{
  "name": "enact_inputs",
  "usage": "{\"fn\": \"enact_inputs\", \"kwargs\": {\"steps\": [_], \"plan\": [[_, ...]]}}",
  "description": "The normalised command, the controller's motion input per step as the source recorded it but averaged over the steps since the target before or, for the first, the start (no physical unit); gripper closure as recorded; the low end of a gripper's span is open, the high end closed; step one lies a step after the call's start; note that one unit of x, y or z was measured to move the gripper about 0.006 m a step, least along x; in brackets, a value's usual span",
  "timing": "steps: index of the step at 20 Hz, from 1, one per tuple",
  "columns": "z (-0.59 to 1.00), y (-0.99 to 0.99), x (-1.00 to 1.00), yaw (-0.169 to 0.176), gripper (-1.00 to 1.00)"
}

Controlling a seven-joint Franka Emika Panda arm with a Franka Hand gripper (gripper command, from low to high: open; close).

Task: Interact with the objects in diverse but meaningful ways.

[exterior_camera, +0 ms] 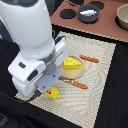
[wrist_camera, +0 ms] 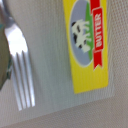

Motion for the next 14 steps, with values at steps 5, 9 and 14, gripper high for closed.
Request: {"fn": "enact_inputs", "kwargs": {"steps": [5, 9, 14], "plan": [[-0.18, -0.2, 0.35, 0.039, -1.0], [-0.21, -0.02, 0.43, 0.023, -1.0], [-0.21, -0.06, 0.36, 0.018, 1.0]]}}
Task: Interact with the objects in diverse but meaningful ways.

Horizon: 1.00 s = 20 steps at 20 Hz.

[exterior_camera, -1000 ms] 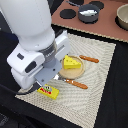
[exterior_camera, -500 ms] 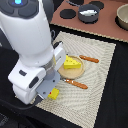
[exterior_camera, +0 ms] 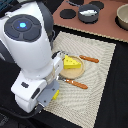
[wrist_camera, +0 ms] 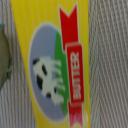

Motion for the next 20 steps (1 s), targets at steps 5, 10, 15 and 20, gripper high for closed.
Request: {"fn": "enact_inputs", "kwargs": {"steps": [5, 10, 15, 20], "plan": [[-0.09, -0.07, 0.41, 0.025, 1.0], [-0.05, -0.11, 0.36, 0.056, 1.0], [0.05, -0.12, 0.3, 0.055, 1.0], [0.9, 0.06, 0.04, 0.062, 1.0]]}}
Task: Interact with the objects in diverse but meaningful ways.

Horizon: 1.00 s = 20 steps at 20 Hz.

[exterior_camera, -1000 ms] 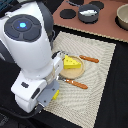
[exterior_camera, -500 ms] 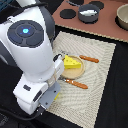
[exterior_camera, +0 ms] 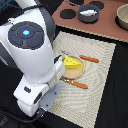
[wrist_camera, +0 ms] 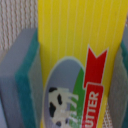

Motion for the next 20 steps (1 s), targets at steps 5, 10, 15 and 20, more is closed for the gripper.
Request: {"fn": "enact_inputs", "kwargs": {"steps": [5, 10, 15, 20], "plan": [[1.0, 0.4, -0.16, 0.078, 1.0], [1.0, 0.5, -0.16, 0.057, 1.0], [0.85, 0.78, -0.24, 0.062, 1.0], [0.59, 0.84, -0.39, 0.045, 1.0]]}}
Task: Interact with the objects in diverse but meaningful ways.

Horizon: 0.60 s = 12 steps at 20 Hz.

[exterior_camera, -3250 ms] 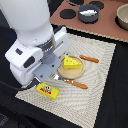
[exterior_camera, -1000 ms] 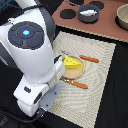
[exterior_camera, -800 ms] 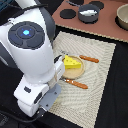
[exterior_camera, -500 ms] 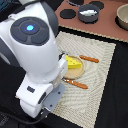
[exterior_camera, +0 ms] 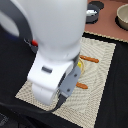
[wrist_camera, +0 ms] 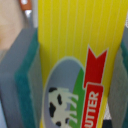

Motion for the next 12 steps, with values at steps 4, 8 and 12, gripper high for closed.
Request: {"fn": "enact_inputs", "kwargs": {"steps": [4, 8, 12], "plan": [[0.49, 0.88, -0.44, 0.041, 1.0], [0.34, 0.9, -0.49, 0.029, 1.0], [0.26, 0.88, -0.44, 0.033, 1.0]]}}
